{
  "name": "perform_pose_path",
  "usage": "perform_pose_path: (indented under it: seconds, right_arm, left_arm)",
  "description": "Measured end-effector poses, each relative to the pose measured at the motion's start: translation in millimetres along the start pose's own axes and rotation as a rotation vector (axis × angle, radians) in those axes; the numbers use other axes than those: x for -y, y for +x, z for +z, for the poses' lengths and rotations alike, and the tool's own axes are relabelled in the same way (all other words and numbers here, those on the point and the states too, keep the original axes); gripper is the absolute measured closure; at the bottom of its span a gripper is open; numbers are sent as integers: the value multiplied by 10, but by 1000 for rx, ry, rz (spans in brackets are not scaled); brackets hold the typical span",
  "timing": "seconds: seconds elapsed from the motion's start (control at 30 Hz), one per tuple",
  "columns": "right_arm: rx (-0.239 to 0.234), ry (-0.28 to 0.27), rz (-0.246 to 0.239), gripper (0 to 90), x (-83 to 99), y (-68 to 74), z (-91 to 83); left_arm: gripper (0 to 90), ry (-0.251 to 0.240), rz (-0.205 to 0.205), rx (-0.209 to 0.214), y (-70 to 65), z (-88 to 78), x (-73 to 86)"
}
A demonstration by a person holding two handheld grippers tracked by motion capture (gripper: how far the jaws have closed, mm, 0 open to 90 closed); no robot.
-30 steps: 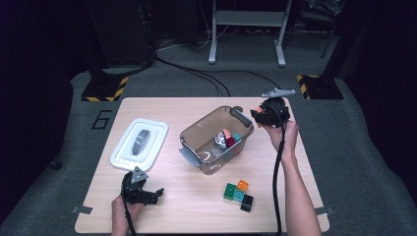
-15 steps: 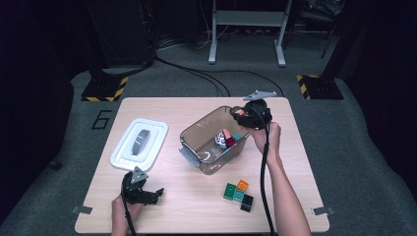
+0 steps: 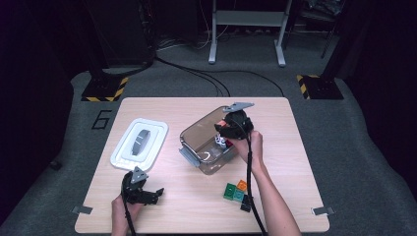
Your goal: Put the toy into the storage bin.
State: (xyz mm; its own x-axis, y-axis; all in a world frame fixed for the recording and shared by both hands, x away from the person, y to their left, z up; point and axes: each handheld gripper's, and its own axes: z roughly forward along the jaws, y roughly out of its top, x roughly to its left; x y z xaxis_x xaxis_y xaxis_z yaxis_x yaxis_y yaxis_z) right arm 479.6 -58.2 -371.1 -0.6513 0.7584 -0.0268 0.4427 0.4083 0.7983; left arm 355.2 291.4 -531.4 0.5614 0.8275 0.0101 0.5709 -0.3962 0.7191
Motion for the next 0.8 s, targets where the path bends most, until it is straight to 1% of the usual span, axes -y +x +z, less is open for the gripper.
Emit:
perform_pose_path:
  seconds: [0.03,0.07,0.1,0.13,0.27,0.33,0.4,0.53,0.73,0.77,0.8]
  right_arm:
    - [-13,1,-2,586,30,58,20]
    - [-16,6,-12,586,45,78,25]
    - [-18,7,-6,586,55,108,31]
    - [-22,9,-21,586,71,129,41]
    - [-39,10,-15,586,147,208,56]
    - [-45,15,2,585,211,241,76]
    - [-47,22,6,585,257,256,94]
    - [-55,11,22,584,345,253,93]
    - [-57,6,46,581,432,241,49]
    - [-56,5,40,578,439,233,40]
    - [-54,7,50,577,444,234,27]
  left_arm:
    - [11,0,0,0,0,0,0]
    - [11,0,0,0,0,0,0]
    - [11,0,0,0,0,0,0]
    - [11,0,-1,0,0,0,0]
    - [11,0,-1,0,0,0,0]
    - [11,0,0,0,0,0,0]
    - [11,0,-1,0,0,0,0]
    - [11,0,-1,0,0,0,0]
    - [12,0,-1,0,0,0,0]
    - [12,0,-1,-1,0,0,0]
    - [12,0,-1,0,0,0,0]
